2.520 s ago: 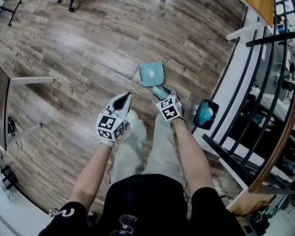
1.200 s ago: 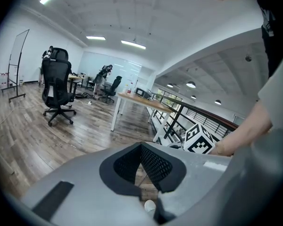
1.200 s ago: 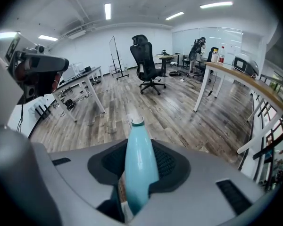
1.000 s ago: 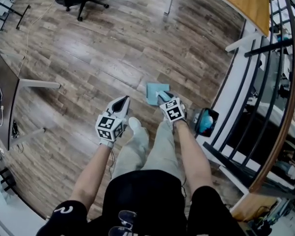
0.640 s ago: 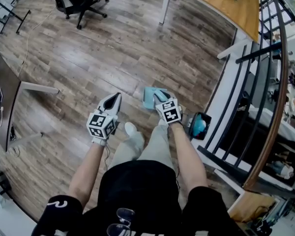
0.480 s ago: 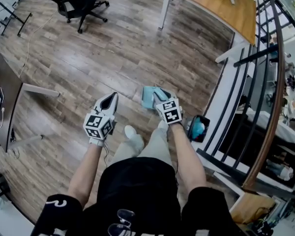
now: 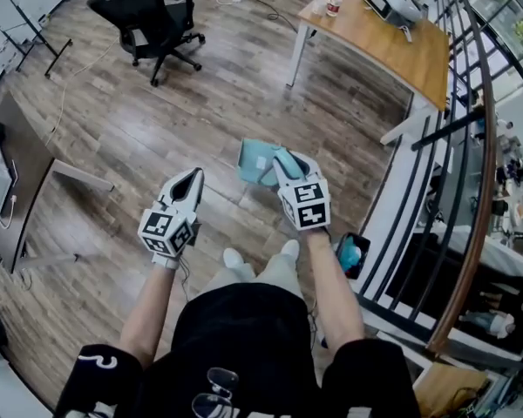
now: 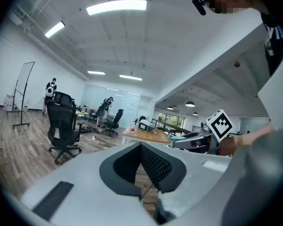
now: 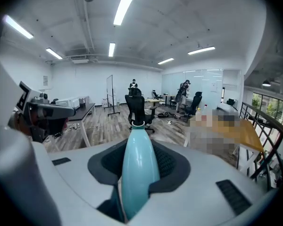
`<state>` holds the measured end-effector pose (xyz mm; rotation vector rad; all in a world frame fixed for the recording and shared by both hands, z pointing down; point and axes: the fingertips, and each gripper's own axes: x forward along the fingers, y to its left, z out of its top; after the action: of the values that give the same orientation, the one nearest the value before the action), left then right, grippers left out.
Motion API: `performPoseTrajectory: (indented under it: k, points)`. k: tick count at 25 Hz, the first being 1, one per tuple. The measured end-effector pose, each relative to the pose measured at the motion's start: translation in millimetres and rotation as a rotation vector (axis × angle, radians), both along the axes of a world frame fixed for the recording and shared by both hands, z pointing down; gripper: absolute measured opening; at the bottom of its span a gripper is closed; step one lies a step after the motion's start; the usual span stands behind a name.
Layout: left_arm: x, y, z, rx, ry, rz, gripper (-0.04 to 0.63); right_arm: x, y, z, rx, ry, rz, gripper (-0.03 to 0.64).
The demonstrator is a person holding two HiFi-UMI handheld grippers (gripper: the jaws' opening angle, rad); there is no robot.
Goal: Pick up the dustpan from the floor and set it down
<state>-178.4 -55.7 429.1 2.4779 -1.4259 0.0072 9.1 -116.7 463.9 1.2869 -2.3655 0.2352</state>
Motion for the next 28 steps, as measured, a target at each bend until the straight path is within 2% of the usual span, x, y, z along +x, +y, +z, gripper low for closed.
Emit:
performPoseTrajectory:
  k: [5, 10, 28]
  points:
    - [-13, -3, -34, 0.048, 0.004, -0.018, -0.005, -20, -5, -57, 0.062, -0.01, -0.028, 0.112]
    - [-19, -4, -46, 0.065, -0.002, -0.03, -0.005, -28, -8, -76, 0.113, -0.023, -0.039, 0.112]
    - [-34, -3, -41, 0.056, 0.007, -0.024, -0.005, -37, 7, -32, 0.026, 0.015, -0.044, 0.11]
